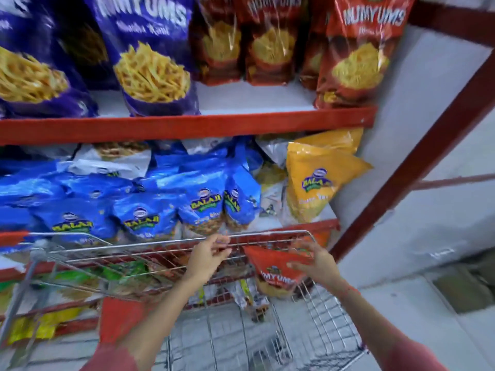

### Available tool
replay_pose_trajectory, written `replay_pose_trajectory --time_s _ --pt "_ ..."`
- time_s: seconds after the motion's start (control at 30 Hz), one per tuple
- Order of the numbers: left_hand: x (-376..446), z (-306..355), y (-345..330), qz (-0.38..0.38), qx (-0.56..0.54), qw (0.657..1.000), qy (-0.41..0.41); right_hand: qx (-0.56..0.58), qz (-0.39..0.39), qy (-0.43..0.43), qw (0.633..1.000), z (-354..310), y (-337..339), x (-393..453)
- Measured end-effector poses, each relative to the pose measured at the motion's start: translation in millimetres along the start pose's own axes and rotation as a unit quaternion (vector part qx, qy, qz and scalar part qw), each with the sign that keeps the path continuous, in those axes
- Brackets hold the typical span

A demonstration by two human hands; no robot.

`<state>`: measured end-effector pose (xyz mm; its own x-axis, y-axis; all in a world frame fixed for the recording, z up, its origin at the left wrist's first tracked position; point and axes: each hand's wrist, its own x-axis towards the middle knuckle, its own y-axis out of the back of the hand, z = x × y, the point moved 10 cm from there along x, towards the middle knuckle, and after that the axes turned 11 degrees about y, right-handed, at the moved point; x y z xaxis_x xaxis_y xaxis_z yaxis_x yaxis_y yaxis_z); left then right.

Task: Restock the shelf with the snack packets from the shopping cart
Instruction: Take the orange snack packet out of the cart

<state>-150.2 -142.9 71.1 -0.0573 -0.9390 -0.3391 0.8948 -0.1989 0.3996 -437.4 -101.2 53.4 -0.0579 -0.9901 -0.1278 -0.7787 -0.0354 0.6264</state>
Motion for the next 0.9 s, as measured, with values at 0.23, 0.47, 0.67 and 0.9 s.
replay_pose_trajectory --time_s 0.23,0.47,0.67,0.9 --pt "48.2 -86.0 -78.3 -0.005 0.025 0.987 0.157 0.044 0.01 -0.106 0.993 115.9 -42.5 0.1" --pt "80.4 -107.0 -121.1 -0.026 0.001 0.977 0.21 0.025 -0.014 -0.171 0.985 139.5 -71.6 7.5" --pt "69.6 -92.6 -117.6 0.05 -0.003 0.979 0.195 -0.042 0.038 -0.186 0.981 147.9 -69.8 8.2" --pt "60.2 -91.4 -112.0 0.067 0.036 0.985 0.155 -0.039 0.09 -0.16 0.982 135.2 -51.2 -5.3"
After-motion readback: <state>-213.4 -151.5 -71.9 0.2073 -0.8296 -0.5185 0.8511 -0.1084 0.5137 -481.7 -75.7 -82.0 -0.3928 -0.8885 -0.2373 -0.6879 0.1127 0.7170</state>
